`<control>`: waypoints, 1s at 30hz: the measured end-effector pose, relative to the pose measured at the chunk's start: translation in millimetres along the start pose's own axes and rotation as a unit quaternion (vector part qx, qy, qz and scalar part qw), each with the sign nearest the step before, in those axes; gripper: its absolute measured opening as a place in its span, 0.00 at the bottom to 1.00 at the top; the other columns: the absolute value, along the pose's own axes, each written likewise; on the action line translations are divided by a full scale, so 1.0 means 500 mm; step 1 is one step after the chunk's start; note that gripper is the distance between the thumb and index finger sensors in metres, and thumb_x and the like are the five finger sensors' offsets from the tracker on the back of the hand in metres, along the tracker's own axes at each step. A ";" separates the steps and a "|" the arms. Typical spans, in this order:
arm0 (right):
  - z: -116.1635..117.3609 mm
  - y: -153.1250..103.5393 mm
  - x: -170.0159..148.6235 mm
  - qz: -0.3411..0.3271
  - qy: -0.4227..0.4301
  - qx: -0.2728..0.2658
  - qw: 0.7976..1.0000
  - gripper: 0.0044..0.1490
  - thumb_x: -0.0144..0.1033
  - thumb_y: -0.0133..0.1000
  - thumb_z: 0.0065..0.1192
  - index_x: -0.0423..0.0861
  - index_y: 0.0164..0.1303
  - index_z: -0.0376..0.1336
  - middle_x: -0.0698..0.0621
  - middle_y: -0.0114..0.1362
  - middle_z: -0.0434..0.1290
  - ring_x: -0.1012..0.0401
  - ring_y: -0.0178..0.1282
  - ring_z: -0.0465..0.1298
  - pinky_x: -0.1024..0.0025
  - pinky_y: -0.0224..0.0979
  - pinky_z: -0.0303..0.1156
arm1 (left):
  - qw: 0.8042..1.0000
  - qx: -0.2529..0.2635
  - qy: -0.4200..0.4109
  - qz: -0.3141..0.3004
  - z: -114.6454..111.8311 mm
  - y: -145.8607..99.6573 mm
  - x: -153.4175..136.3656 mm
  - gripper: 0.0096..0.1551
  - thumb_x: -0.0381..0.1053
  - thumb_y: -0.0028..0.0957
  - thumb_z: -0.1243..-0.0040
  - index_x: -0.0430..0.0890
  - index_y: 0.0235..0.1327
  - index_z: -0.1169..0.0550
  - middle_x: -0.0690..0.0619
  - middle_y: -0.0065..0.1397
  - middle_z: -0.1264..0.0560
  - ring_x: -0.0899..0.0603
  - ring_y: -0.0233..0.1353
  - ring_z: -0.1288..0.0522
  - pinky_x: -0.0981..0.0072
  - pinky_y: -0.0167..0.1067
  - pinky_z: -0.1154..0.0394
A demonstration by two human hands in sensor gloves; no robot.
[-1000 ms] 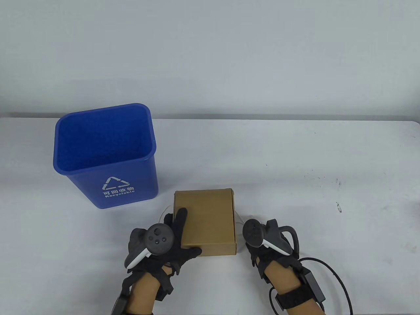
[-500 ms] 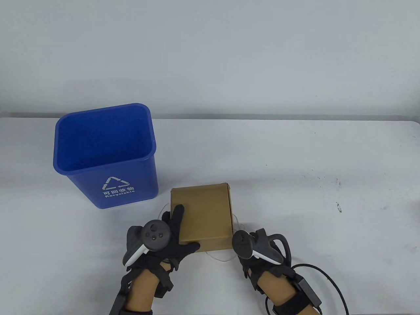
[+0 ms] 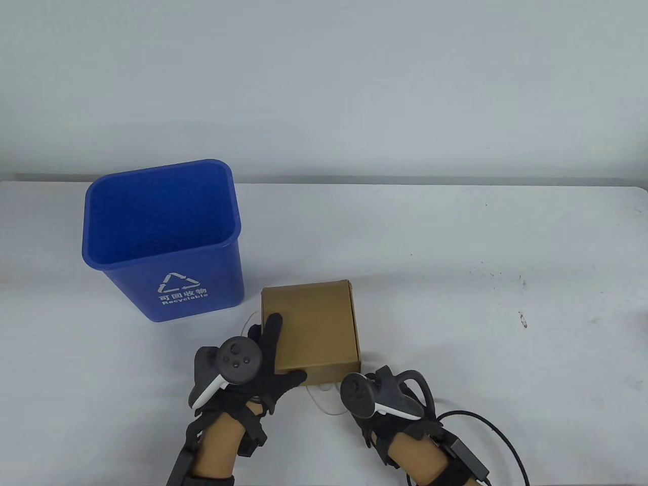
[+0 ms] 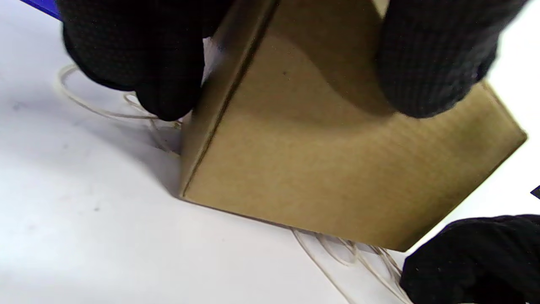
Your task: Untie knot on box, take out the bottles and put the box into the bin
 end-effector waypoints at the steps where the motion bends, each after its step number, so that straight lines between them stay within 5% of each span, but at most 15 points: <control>1: 0.000 0.001 0.009 -0.008 -0.004 -0.002 1.000 0.24 0.39 0.53 0.66 0.44 0.57 0.66 0.45 0.58 0.72 0.52 0.53 0.73 0.58 0.54 0.72 | 1.000 0.001 0.003 -0.002 -0.001 0.001 0.002 0.67 0.74 0.46 0.35 0.59 0.79 0.65 0.30 0.81 0.50 0.26 0.66 0.22 0.36 0.63 0.26; 30: -0.002 0.048 0.145 -0.115 -0.023 -0.047 0.992 0.25 0.40 0.54 0.60 0.45 0.60 0.66 0.46 0.64 0.72 0.50 0.58 0.73 0.57 0.61 0.72 | 0.998 0.011 -0.043 -0.036 -0.002 0.005 0.004 0.62 0.71 0.49 0.39 0.56 0.82 0.60 0.29 0.81 0.49 0.23 0.67 0.25 0.33 0.64 0.28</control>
Point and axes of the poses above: the tracker on the back of each hand, its own x axis roughly to the thumb side, its own y axis roughly from the wrist to the fingertips, z = x × y, the point moved 3 cm from there along y, roughly from the wrist to the fingertips
